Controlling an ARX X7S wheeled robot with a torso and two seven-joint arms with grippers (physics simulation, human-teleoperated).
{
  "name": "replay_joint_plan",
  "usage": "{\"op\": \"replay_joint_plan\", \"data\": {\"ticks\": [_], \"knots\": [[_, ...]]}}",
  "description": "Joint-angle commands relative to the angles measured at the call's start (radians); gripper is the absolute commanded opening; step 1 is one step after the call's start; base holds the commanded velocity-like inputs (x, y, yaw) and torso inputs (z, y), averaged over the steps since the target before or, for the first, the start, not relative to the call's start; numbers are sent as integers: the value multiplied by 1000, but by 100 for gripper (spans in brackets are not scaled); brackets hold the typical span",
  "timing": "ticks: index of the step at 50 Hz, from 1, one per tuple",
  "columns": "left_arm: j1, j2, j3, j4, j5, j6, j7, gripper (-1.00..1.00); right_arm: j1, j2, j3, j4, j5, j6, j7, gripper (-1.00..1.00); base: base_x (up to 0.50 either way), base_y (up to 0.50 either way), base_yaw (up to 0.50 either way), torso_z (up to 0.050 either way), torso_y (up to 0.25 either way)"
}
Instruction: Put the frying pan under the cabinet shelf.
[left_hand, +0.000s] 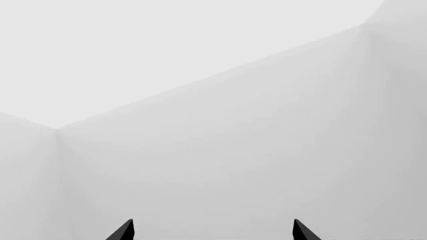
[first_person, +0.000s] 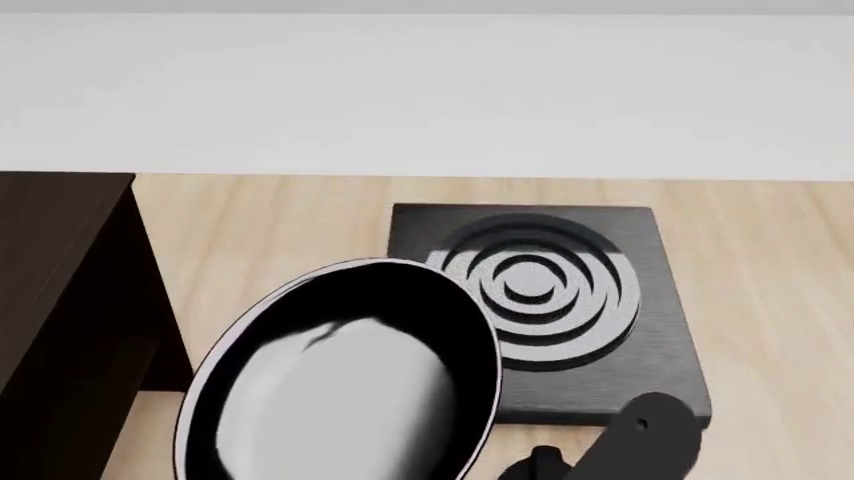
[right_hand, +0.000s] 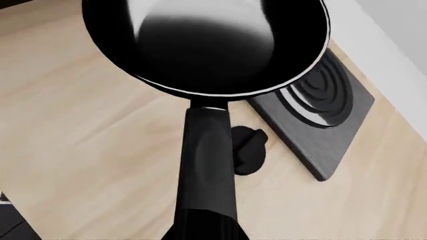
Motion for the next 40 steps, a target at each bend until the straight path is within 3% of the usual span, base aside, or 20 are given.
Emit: {"op": "replay_joint_plan", "data": {"ticks": [1,17,40], "knots": [[2,1,5,5,3,1,2,100,-79,33,69,19,-159,32,-84,-100,0,0,0,0,0],[-5,7,8,1,-2,-3,-4,100,-256,12,128,59,-383,36,-265,-100,0,0,0,1,1],[16,-8,9,14,-6,0,-12,100,-231,-169,42,181,-441,90,-274,-100,0,1,0,0,1]]}}
